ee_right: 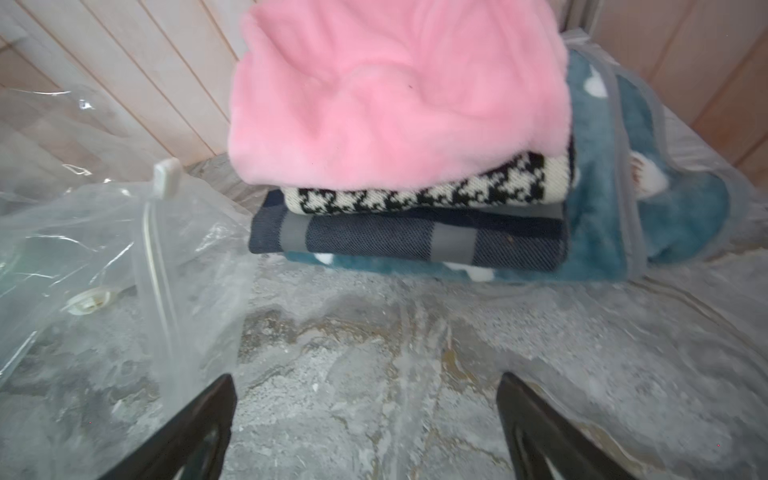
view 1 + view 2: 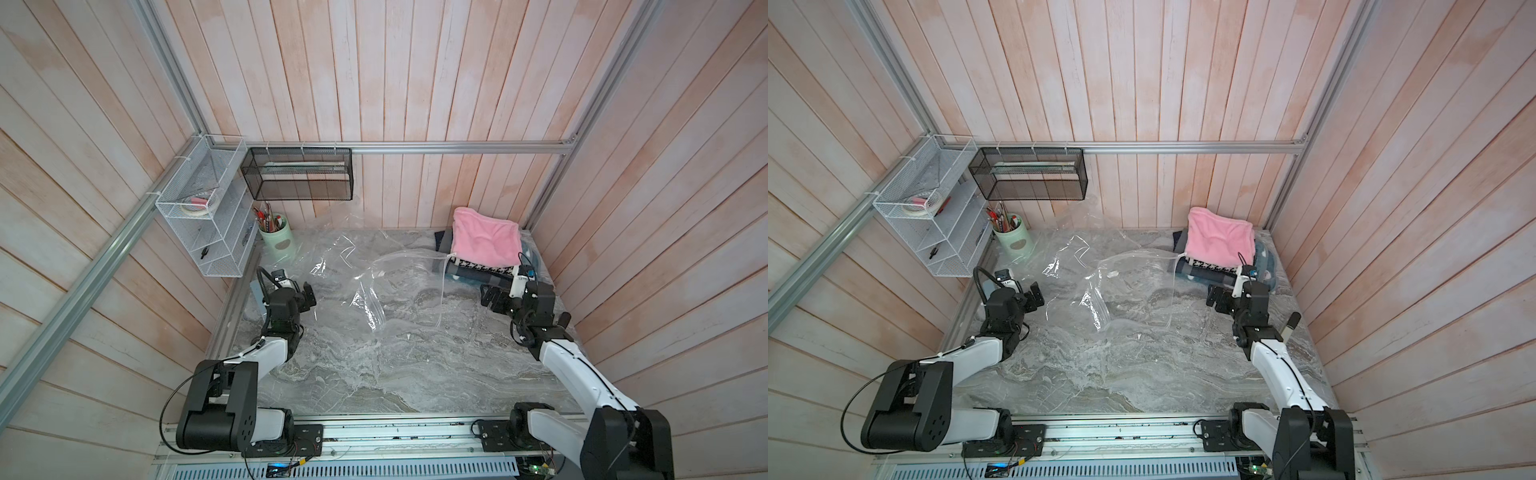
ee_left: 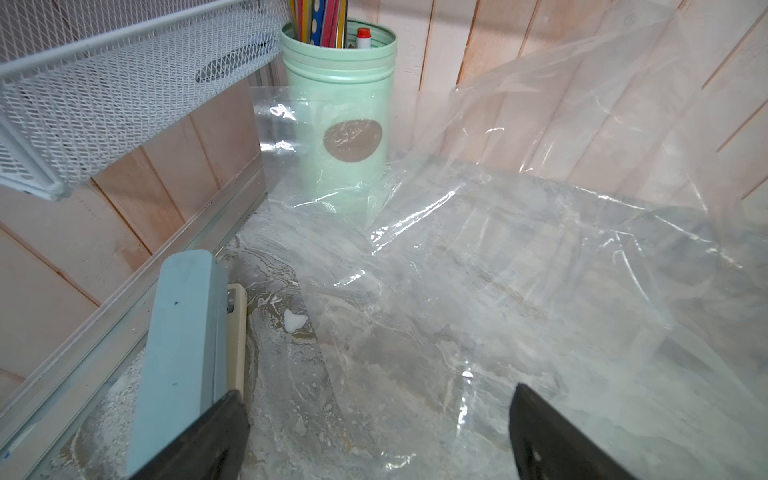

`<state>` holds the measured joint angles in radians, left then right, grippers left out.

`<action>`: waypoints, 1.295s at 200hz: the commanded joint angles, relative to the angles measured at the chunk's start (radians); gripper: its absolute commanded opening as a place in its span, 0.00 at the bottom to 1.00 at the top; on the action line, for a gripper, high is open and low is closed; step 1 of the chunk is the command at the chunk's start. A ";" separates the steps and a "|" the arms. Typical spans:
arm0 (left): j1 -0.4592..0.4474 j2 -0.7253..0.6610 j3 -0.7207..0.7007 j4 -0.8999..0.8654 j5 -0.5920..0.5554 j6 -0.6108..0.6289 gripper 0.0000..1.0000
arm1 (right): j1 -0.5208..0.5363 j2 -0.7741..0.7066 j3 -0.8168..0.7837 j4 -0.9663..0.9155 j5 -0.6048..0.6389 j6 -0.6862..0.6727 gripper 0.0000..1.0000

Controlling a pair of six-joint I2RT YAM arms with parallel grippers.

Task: Take the blanket out of the vacuum bag
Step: Reset both arms

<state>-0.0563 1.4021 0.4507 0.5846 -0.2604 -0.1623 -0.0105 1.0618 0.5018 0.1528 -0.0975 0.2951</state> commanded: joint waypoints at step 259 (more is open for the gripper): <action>0.041 0.163 -0.210 0.659 0.114 0.146 1.00 | -0.006 0.503 -0.302 1.212 0.249 -0.248 0.98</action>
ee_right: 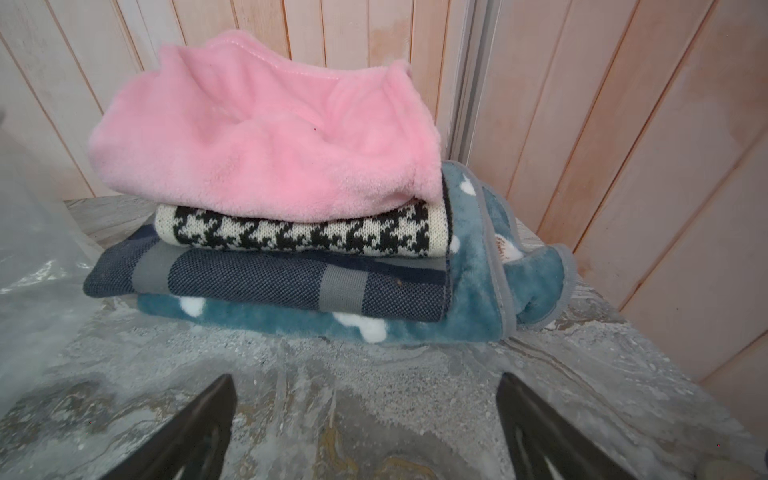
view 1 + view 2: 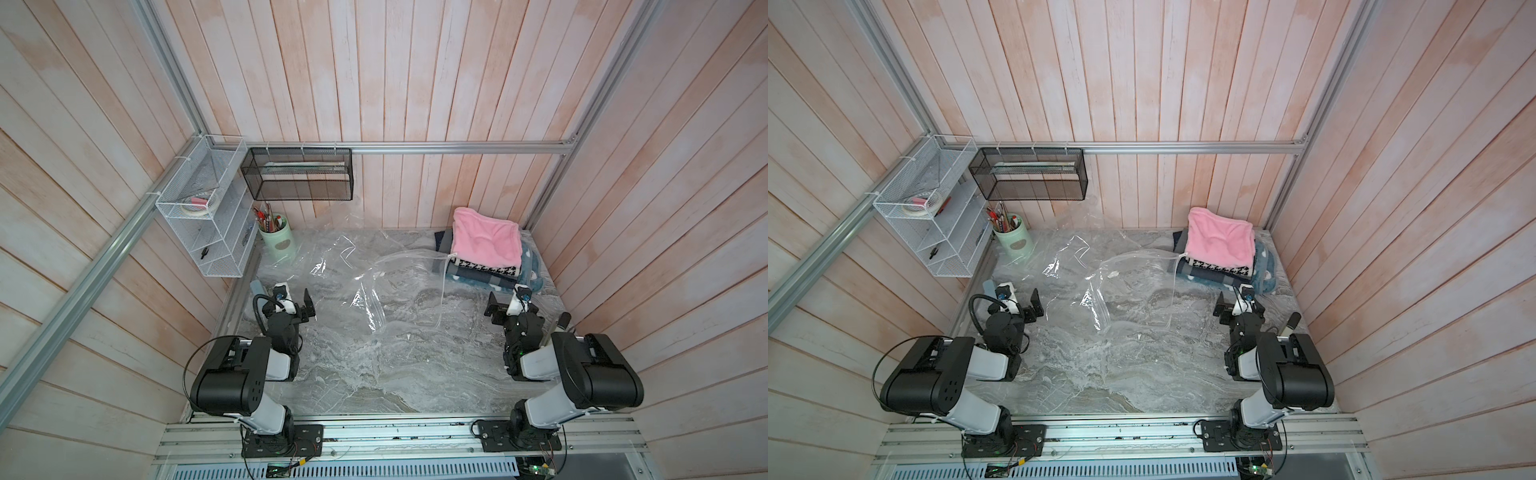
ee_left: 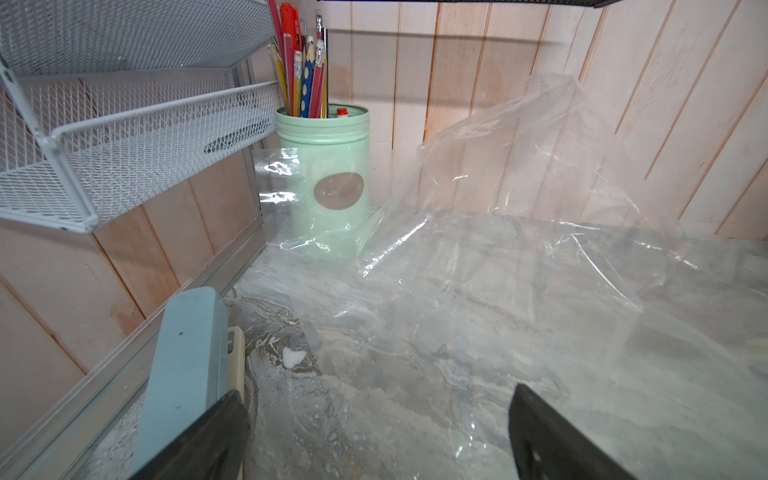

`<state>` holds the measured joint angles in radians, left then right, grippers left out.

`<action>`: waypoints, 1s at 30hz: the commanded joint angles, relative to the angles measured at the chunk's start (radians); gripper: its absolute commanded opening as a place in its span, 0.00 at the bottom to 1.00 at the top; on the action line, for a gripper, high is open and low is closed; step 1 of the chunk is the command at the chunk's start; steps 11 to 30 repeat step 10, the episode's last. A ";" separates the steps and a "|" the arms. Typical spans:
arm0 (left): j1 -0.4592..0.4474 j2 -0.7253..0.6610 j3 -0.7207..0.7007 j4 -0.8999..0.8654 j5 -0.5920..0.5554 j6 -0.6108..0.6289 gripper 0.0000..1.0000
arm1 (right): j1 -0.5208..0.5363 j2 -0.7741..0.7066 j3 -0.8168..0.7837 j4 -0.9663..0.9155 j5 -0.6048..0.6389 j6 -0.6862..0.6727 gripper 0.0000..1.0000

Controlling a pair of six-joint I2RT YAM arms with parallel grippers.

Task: Take the blanket out of the vacuum bag
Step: Reset both arms

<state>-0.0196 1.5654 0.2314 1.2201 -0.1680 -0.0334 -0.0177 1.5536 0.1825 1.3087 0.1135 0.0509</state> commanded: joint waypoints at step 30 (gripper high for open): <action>0.004 -0.001 0.025 -0.008 0.055 0.029 1.00 | 0.003 0.009 0.015 0.060 0.040 -0.005 0.98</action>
